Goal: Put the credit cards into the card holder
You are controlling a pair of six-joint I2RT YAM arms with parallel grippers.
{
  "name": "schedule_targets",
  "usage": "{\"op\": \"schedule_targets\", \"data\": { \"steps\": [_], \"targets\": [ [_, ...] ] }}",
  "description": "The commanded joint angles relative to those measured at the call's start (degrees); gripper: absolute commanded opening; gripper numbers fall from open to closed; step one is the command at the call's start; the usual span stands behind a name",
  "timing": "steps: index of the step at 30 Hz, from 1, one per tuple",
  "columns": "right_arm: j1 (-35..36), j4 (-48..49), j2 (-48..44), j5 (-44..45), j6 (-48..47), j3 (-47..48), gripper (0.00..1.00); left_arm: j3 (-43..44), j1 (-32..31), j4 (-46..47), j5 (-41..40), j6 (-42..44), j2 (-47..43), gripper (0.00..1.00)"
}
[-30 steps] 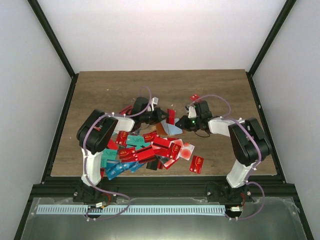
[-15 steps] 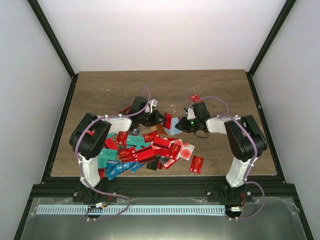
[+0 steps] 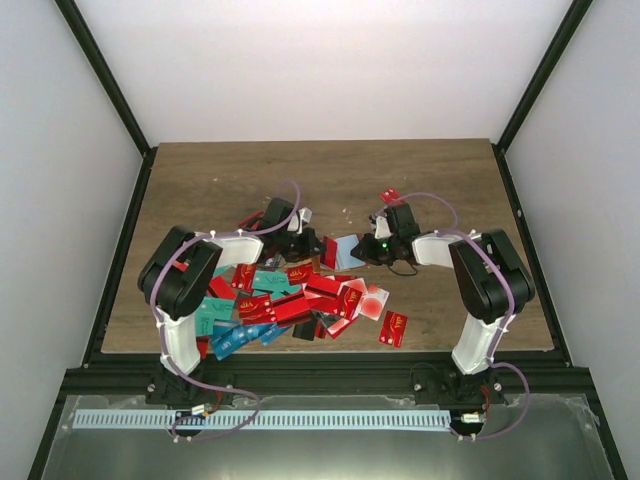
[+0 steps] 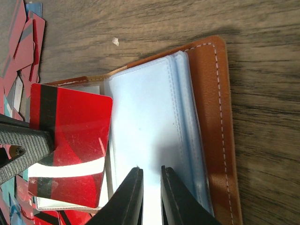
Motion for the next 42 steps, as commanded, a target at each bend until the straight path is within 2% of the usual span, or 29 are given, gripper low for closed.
{"op": "schedule_targets", "data": {
  "steps": [1, 18, 31, 42],
  "targets": [
    [-0.2, -3.4, 1.9, 2.8, 0.5, 0.1, 0.14, 0.1, -0.2, -3.4, -1.0, 0.8, 0.5, 0.04],
    [-0.2, -3.4, 2.4, 2.6, 0.6, 0.6, 0.14, 0.6, -0.2, -7.1, 0.3, 1.0, 0.3, 0.04],
    [-0.2, -3.8, 0.9, 1.6, -0.2, 0.4, 0.14, 1.2, -0.2, -3.3, 1.3, -1.0, 2.8, 0.04],
    [-1.1, -6.8, -4.5, 5.4, -1.4, 0.4, 0.2, 1.7, -0.2, -0.7, 1.6, -2.0, 4.5, 0.04]
  ]
}}
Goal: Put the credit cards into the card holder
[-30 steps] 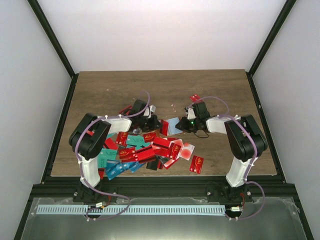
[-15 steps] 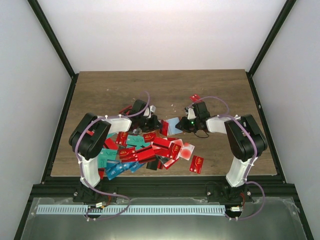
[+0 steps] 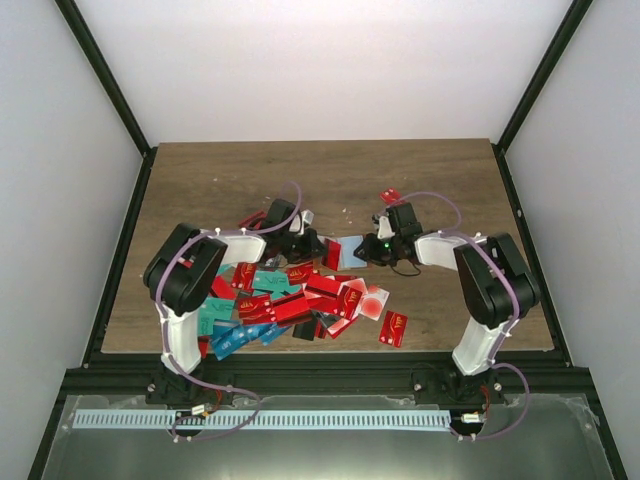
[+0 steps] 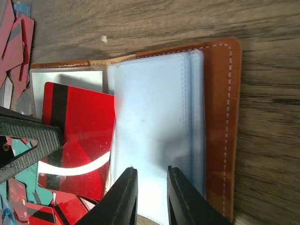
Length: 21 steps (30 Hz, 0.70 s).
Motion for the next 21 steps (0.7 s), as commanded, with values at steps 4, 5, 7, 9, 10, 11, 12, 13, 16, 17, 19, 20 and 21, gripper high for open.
{"op": "schedule_targets", "data": {
  "steps": [4, 5, 7, 9, 10, 11, 12, 13, 16, 17, 19, 20, 21],
  "targets": [
    [-1.5, -4.3, -3.5, 7.6, -0.6, -0.1, 0.23, 1.0, -0.2, 0.3, 0.3, -0.5, 2.7, 0.04],
    [-1.5, -4.4, -3.6, 8.6, -0.6, -0.2, 0.24, 1.1, -0.2, 0.3, 0.4, -0.5, 2.8, 0.04],
    [-1.6, -4.3, -3.6, 10.0, -0.5, -0.5, 0.24, 1.5, -0.2, 0.3, 0.4, -0.4, 3.1, 0.04],
    [-1.6, -4.4, -3.1, 10.3, -0.6, -0.6, 0.24, 1.8, -0.2, 0.2, 0.3, -0.5, 3.2, 0.04],
    [-1.6, -4.3, -2.8, 10.3, -0.6, -0.5, 0.24, 1.9, -0.2, 0.2, 0.3, -0.5, 3.3, 0.04],
    [-1.7, -4.4, -2.6, 10.7, -0.7, -0.5, 0.24, 2.0, -0.1, 0.1, 0.3, -0.5, 3.4, 0.04],
    [-1.7, -4.2, -2.5, 10.9, -0.7, -0.7, 0.23, 2.2, -0.2, -0.1, 0.3, -0.5, 3.5, 0.04],
    [-1.7, -4.0, -2.3, 10.8, -0.7, -0.9, 0.23, 2.3, -0.2, -0.1, 0.3, -0.5, 3.5, 0.04],
    [-1.7, -3.6, -1.8, 10.2, -0.7, -1.0, 0.22, 2.5, -0.2, -0.5, 0.1, -0.4, 3.5, 0.04],
    [-1.6, -3.2, -1.6, 9.7, -0.7, -1.1, 0.22, 2.5, -0.2, -0.6, 0.1, -0.3, 3.5, 0.04],
    [-1.6, -2.8, -1.2, 8.5, -0.6, -1.2, 0.21, 2.6, -0.1, -0.6, 0.1, -0.3, 3.6, 0.04],
    [-1.6, -2.6, -0.9, 7.8, -0.6, -1.2, 0.2, 2.8, -0.2, -0.6, 0.0, -0.3, 3.8, 0.04],
    [-1.6, -2.5, -0.7, 7.3, -0.7, -1.2, 0.19, 3.0, -0.2, -0.6, 0.0, -0.3, 4.0, 0.04]
  ]
}}
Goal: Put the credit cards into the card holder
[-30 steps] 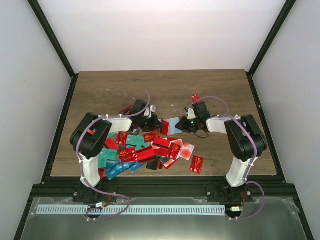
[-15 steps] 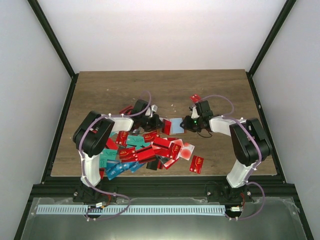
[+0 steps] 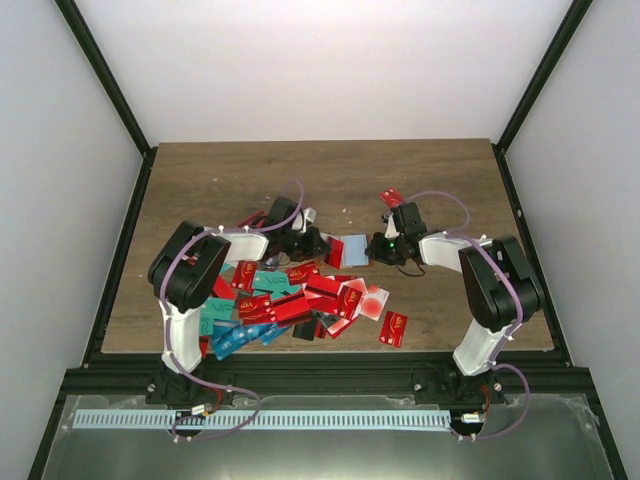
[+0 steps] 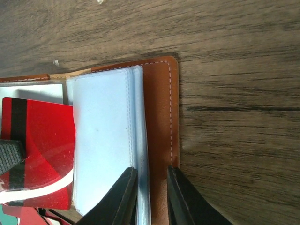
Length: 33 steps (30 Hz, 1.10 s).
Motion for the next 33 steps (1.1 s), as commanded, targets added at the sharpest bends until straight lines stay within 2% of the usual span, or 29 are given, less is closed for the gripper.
{"op": "schedule_targets", "data": {
  "steps": [1, 33],
  "targets": [
    [-0.3, 0.7, 1.6, -2.0, -0.6, -0.6, 0.19, 1.3, -0.2, -1.7, -1.1, -0.1, 2.2, 0.04],
    [-0.2, 2.0, 2.7, -10.4, 0.1, -1.4, 0.18, 3.7, -0.3, 3.1, 0.5, -4.3, 5.0, 0.04]
  ]
}}
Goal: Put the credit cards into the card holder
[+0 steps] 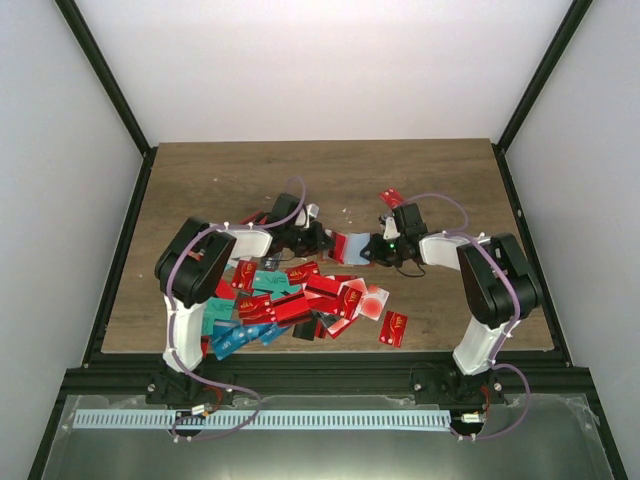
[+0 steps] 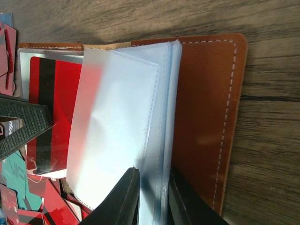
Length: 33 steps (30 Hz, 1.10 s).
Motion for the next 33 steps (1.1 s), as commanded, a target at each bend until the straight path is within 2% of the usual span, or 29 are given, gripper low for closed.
{"op": "schedule_targets", "data": {
  "steps": [1, 17, 25, 33],
  "targets": [
    [0.1, 0.2, 1.5, -3.3, 0.1, -1.0, 0.18, 0.1, -0.4, 1.5, -0.5, -1.4, 1.7, 0.04],
    [0.1, 1.3, 0.8, -5.0, 1.9, -2.0, 0.18, -2.9, -0.3, 5.1, -1.9, -3.6, -0.3, 0.04],
    [0.0, -1.8, -2.5, -0.9, 1.3, -2.1, 0.19, -3.2, -0.4, 6.1, -1.7, -4.3, -0.7, 0.04],
    [0.0, -5.7, -6.5, 2.7, 0.1, -0.9, 0.3, -2.9, -0.4, 6.4, -0.7, -4.1, 0.4, 0.04]
  ]
}}
